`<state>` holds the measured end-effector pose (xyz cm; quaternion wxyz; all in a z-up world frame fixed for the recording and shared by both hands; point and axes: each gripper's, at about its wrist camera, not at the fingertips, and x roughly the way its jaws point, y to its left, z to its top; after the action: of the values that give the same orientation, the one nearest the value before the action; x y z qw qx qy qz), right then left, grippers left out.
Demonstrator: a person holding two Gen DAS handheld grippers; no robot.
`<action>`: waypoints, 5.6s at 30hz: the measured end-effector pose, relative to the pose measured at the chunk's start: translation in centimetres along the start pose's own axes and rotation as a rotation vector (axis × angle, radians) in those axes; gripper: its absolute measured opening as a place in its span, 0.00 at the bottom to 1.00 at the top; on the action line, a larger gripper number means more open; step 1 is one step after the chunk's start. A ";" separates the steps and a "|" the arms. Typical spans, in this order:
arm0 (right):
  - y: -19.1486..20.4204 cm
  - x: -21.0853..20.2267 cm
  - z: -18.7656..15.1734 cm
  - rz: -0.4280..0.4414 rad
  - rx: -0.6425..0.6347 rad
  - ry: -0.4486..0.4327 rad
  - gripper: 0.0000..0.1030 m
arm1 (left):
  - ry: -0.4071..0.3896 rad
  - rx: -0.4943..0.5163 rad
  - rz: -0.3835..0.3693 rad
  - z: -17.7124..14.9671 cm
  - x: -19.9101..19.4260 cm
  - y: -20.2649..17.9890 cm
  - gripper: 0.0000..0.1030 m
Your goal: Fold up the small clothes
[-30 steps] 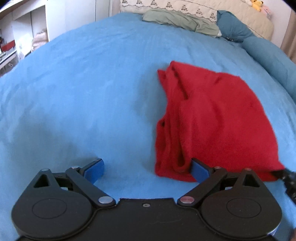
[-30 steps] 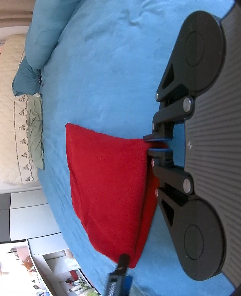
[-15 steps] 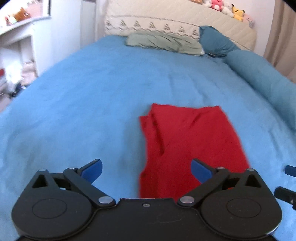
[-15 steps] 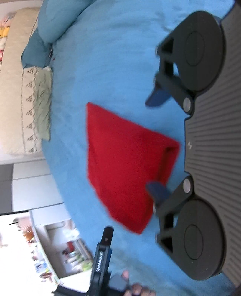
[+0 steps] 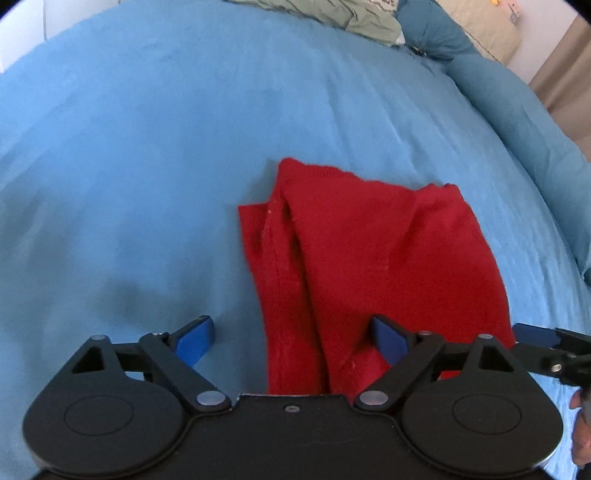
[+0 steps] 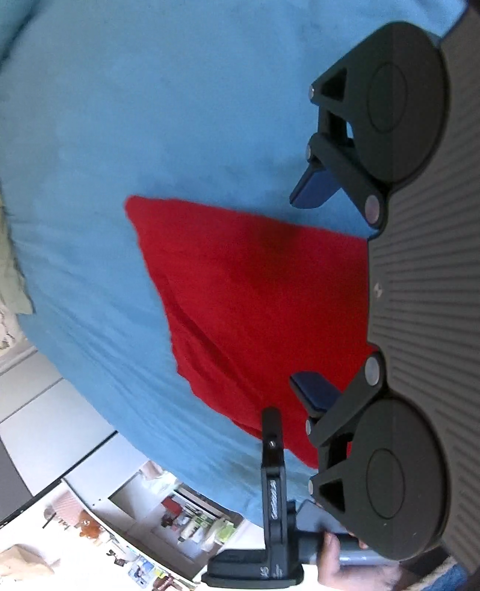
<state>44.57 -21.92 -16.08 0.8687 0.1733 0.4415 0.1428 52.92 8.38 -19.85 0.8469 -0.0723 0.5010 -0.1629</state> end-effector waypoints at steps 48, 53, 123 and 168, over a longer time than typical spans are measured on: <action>-6.2 -13.4 -16.1 -0.082 -0.036 -0.163 0.64 | -0.066 0.078 0.038 -16.8 -6.8 -14.9 0.45; -5.0 -17.7 -15.9 -0.074 -0.016 -0.247 0.96 | -0.234 0.111 0.080 -16.9 -13.8 -16.5 0.89; 13.0 -42.4 -32.8 -0.502 -0.054 -0.182 1.00 | -0.371 0.209 0.298 -37.8 -37.0 -23.3 1.00; 13.9 -42.7 -32.7 -0.496 -0.034 -0.204 1.00 | -0.401 0.209 0.280 -37.8 -38.0 -23.7 1.00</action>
<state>-7.79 -20.85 2.54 0.9200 0.0586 0.3780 -0.0853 -1.77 0.97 -0.16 0.9465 0.0546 0.3086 -0.0774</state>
